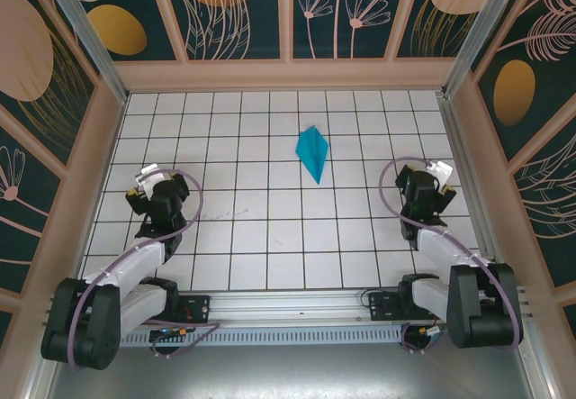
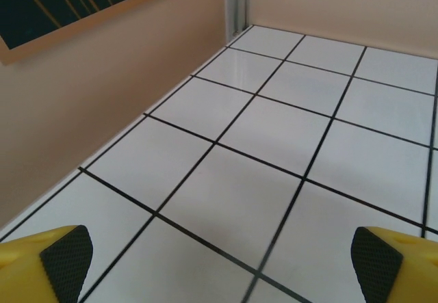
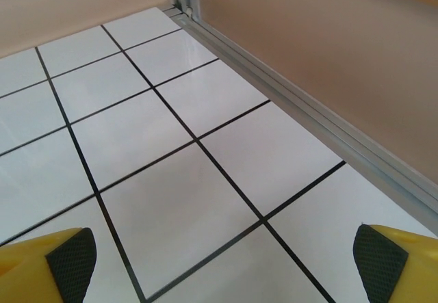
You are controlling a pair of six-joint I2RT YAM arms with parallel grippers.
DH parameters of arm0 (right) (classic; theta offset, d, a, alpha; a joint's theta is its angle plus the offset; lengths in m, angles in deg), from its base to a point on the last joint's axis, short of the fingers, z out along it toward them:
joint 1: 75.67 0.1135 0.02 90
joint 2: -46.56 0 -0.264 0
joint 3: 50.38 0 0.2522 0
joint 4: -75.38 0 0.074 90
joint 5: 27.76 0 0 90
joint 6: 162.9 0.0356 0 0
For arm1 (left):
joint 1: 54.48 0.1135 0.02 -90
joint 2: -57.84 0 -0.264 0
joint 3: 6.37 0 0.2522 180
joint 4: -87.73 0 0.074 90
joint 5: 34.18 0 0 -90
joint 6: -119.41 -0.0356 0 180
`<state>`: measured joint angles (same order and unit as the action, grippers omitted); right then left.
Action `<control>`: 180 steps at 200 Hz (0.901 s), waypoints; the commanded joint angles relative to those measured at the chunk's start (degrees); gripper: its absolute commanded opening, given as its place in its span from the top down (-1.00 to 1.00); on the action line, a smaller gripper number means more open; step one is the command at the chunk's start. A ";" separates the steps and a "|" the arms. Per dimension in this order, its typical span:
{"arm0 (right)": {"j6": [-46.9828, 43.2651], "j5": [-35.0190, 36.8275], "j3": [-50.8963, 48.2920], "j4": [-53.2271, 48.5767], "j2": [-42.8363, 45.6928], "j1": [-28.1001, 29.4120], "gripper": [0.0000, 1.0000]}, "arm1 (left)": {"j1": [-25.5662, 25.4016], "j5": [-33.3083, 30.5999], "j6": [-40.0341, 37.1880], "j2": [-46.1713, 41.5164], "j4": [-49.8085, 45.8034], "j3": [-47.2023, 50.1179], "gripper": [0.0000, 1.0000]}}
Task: Fold a paper plane with a square sheet of paper (pick it up from the middle)
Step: Reset both arms
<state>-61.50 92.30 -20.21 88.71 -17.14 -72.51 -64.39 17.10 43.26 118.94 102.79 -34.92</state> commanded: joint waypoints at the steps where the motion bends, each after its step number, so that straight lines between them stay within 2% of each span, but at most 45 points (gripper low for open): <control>1: -6.60 -4.48 -3.13 20.15 -1.32 -1.23 -0.98 | 1.90 7.37 -6.55 3.23 19.10 2.59 -0.97; 24: -7.58 -12.49 -3.73 25.46 -4.94 -3.39 -0.98 | 2.49 12.81 -8.97 8.32 28.23 3.62 -0.98; 45: -8.43 -15.70 -4.17 31.42 -9.19 -3.36 -0.98 | 3.34 17.42 -9.66 12.70 36.83 4.85 -0.98; 92: -9.68 -23.17 -3.33 40.22 -18.63 -3.51 -0.98 | 5.60 25.78 -12.04 20.00 44.72 4.03 -0.97; 142: -11.40 -26.64 -4.26 47.35 -24.86 -3.24 -0.98 | 6.30 26.38 -11.47 24.89 48.18 3.80 -0.98; 152: -11.19 -26.67 -3.91 45.75 -24.41 -3.29 -0.98 | 6.31 25.82 -11.49 26.80 50.98 3.98 -0.98; 167: -10.92 -27.38 -3.58 45.38 -24.58 -3.66 -0.98 | 6.42 25.05 -10.83 26.16 47.79 2.98 -0.98; 180: -10.51 -28.45 -3.21 44.68 -24.54 -4.32 -0.98 | 6.69 21.67 -9.24 26.24 46.90 2.49 -0.98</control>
<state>-71.57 66.97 -23.53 129.99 -41.16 -75.70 -58.42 41.87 32.24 144.85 148.21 -30.87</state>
